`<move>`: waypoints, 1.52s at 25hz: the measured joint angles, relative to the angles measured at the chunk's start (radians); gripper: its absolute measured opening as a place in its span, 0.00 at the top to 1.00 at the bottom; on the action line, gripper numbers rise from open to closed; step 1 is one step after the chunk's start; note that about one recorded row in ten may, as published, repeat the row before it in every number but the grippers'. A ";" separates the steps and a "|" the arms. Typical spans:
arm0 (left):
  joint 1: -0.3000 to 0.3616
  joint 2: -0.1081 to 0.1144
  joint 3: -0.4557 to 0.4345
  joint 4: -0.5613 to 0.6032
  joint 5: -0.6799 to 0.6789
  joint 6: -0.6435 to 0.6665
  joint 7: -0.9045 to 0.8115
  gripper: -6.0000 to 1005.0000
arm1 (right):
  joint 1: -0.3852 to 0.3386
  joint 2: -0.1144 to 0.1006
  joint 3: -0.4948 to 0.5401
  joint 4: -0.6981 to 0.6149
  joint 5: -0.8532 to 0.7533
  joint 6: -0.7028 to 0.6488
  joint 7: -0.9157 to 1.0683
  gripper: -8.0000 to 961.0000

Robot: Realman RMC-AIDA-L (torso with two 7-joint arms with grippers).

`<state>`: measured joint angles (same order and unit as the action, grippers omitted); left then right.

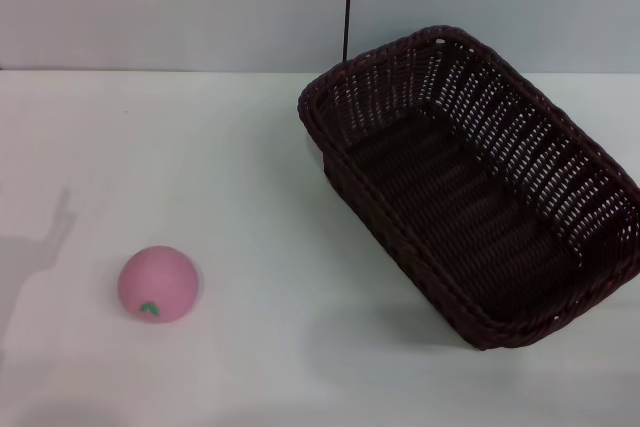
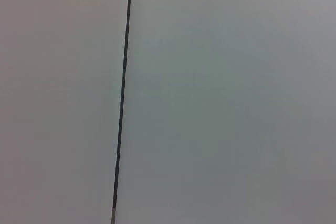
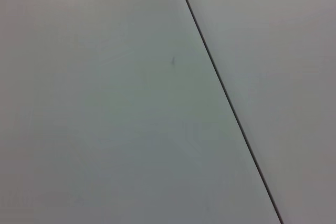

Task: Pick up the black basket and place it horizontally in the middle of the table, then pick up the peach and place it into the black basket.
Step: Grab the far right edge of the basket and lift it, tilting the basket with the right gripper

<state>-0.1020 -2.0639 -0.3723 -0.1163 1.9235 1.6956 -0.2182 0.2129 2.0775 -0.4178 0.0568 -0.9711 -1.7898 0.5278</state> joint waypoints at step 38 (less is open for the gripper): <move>-0.011 -0.004 0.024 -0.003 0.000 -0.021 -0.058 0.17 | 0.274 -0.147 -0.016 -1.423 -1.389 -0.135 1.833 0.44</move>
<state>-0.1132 -2.0682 -0.3482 -0.1197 1.9236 1.6743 -0.2758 0.4873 1.9301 -0.4333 -1.3657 -2.3604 -1.9250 2.3606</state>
